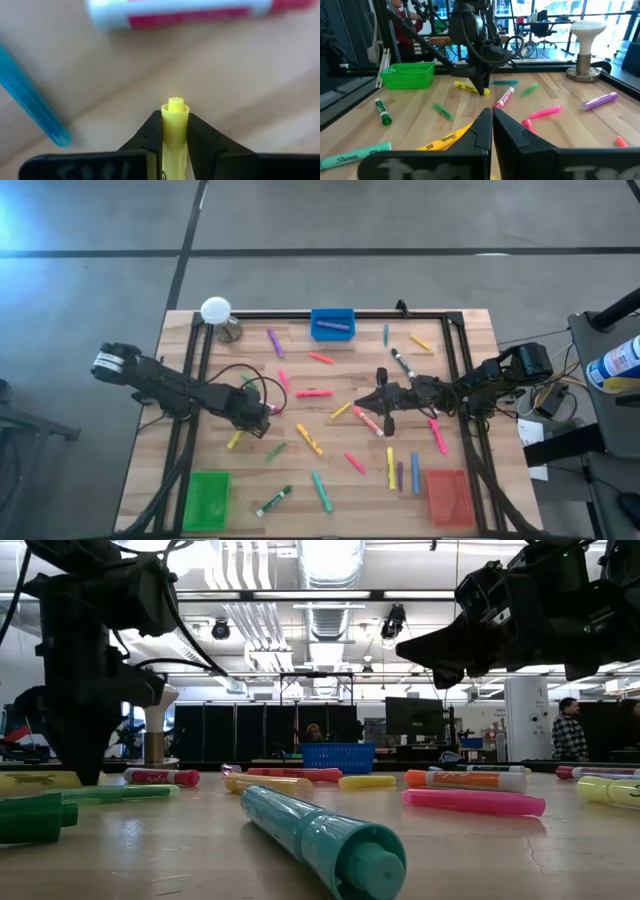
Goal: Pick & Place Markers
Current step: Put the left yellow highlighter into the blue bin
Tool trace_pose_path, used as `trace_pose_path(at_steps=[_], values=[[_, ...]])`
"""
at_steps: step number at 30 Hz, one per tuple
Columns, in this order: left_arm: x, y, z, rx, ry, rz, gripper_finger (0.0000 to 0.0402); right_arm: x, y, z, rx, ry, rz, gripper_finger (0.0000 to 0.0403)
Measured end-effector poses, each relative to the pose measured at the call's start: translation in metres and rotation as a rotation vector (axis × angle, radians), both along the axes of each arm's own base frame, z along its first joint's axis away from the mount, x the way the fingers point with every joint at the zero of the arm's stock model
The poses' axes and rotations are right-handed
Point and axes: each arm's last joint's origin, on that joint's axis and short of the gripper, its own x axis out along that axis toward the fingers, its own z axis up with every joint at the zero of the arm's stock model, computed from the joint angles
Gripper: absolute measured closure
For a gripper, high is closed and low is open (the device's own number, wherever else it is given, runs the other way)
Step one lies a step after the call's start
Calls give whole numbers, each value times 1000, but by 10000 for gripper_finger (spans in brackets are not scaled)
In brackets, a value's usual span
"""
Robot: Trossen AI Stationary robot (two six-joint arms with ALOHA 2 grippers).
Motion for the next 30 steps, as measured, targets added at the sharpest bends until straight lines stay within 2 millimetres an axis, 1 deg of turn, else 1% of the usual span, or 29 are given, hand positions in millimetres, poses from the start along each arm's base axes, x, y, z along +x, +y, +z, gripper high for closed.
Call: trace_pose_path(at_steps=[3,8,10,13,17,19,22,28,30], values=[[6,0,16,-2,-77,-59,350,0,0,-1,-13,15,1,392],[18,7,44,151,-268,-124,349,0,0,-4,-20,45,-10,392],[26,10,55,231,-406,-146,349,0,-1,-4,-22,44,-68,392],[37,14,65,346,-618,-202,349,0,-4,-4,-12,43,-146,390],[53,19,74,469,-961,-242,349,6,-9,2,128,8,-225,374],[58,24,75,525,-1098,-266,349,14,-11,9,160,-20,-228,358],[62,34,72,578,-1243,-283,349,30,-9,18,167,-47,-179,330],[70,59,72,587,-1442,-341,350,70,-11,37,210,4,-174,266],[74,65,73,582,-1474,-366,350,80,-14,41,216,16,-185,246]])
